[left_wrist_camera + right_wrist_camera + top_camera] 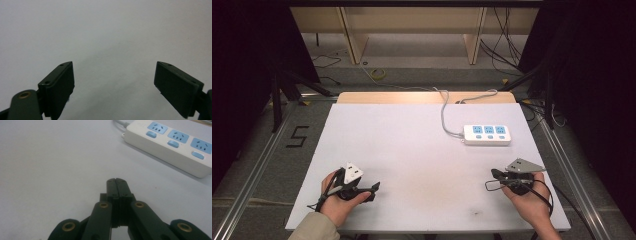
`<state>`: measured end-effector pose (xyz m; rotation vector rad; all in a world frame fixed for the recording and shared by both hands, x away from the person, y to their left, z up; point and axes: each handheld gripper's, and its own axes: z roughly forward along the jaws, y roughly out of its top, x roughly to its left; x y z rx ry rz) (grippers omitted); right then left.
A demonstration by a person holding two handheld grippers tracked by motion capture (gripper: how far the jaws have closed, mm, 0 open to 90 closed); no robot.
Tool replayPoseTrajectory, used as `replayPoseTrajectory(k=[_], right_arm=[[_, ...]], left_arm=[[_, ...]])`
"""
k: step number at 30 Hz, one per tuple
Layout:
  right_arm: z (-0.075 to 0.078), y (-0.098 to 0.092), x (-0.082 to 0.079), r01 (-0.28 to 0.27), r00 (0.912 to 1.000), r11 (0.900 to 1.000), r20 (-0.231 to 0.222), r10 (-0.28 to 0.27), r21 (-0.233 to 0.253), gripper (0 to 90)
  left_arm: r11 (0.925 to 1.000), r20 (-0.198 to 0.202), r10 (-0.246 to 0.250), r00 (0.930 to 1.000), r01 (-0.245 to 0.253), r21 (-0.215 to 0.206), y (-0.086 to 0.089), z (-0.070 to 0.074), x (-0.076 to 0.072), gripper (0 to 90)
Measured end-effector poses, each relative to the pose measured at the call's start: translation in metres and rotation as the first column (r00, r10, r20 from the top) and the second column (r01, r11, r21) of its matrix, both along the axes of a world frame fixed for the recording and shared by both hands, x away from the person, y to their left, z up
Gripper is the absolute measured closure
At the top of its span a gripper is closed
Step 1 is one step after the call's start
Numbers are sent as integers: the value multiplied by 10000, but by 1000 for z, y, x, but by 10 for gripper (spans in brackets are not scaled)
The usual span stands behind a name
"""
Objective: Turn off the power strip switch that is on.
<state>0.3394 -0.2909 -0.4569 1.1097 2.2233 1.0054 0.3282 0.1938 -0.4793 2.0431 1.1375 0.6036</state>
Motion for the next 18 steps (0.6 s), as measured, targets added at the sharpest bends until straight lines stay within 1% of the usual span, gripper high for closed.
replayPoseTrajectory(k=[3,7,10,12,18], right_arm=[[1,-1,2,85,10000,10000,-17,-85,-39,900],[1,-1,4,211,9998,9998,-42,-211,-26,900],[2,-2,6,235,9997,9997,-43,-235,-39,900],[3,-2,8,309,9995,9995,-81,-309,-26,900],[3,-2,11,375,9993,9993,-79,-376,-53,900]], left_arm=[[10000,3,6,10000,-6,18,0,0,0,163],[9999,50,87,9999,-86,-61,0,0,0,163],[10000,1,67,10000,-67,17,1,-1,1,163],[9999,28,126,9999,-126,-42,1,-1,1,163],[9999,102,131,9999,-131,-5,1,0,0,163]])
